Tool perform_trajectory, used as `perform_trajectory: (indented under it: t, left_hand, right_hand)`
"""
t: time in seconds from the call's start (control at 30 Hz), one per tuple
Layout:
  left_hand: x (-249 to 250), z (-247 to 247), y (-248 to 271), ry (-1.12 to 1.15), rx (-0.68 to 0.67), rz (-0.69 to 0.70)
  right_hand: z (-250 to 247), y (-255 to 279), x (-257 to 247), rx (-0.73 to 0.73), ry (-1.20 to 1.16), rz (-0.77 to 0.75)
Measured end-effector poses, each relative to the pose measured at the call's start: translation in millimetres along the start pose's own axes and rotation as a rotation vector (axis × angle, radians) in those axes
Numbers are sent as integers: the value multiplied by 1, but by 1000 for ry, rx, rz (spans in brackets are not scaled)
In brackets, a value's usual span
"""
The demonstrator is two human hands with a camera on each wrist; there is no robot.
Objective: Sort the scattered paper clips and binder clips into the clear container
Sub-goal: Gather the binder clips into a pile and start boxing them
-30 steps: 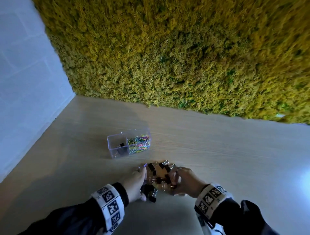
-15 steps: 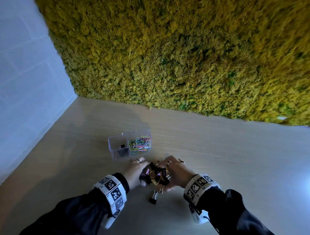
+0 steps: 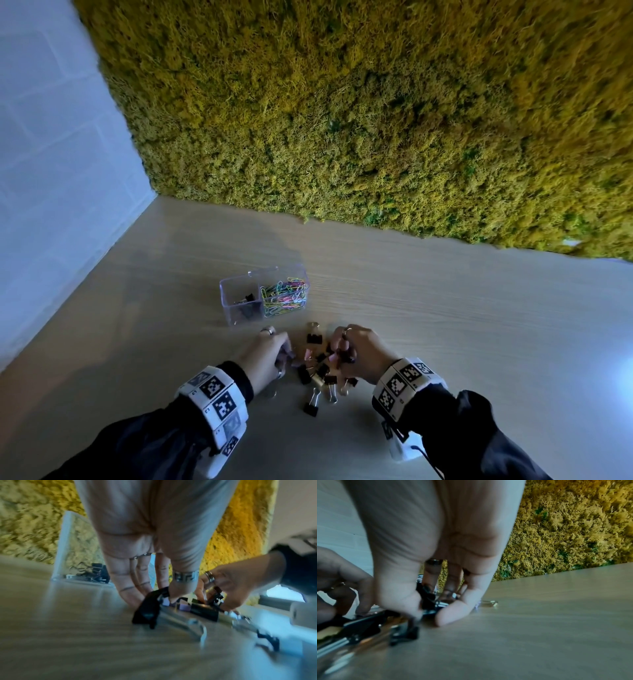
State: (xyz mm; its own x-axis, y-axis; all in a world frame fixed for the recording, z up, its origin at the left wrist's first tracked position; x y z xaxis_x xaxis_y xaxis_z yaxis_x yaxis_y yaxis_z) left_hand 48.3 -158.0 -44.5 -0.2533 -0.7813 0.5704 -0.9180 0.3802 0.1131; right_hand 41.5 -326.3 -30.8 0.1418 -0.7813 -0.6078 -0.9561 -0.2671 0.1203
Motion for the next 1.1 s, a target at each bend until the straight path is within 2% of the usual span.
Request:
perform_trajectory:
  t: [0.1,0.3,0.37,0.47,0.53,0.63,0.73,0.83,0.97,1.03,1.1]
  left_hand:
    - [-14,-8,-1,174,7,-88]
    - [-26,-29,4,661,13,-262]
    - [-29,-33,6,954,28,-372]
    - [-24,-25,12,1495,-49,-605]
    - [-18,-19,14,1686,-104,-729]
    - [-3,-12,14,1775,-147,-812]
    - [19,-9,13,1807,-212,-782]
    - [31,-12,9,1769,-183,-736]
    - [18,-20,5,1904,-63,-750]
    - [13,-24,5,1988,-63,-724]
    - [12,-35,6,1984,-80,-665]
  right_hand:
    - [0,-2,3,21,-9,40]
    - [-5,-3,6,7,-56,121]
    - [-6,-2,8,1,-53,152]
    - [-11,0,8,8,-103,173]
    - [-21,-2,0,39,-164,152]
    - [-41,-9,-38,123,-271,20]
    - [-44,-12,-86,92,-287,-126]
    - [-36,-12,-114,47,-183,-232]
    - [-48,-21,-125,158,-138,-303]
    - [-59,-32,-124,211,-79,-322]
    - [-57,-52,-117,163,90,-284]
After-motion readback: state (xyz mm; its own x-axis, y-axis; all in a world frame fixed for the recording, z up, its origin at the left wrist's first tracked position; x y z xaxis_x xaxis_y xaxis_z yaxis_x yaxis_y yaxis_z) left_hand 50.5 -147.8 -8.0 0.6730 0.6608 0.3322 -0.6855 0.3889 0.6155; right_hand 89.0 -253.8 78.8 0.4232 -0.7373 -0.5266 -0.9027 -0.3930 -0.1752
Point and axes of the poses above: each hand's wrist, its own y-axis away from the middle knuckle, its own z-axis out of the palm, x = y × z, the point moved 6 cm from there along -y, towards the middle knuckle, and after that the axes turned 5 degrees about x, right-handed, at the moved point
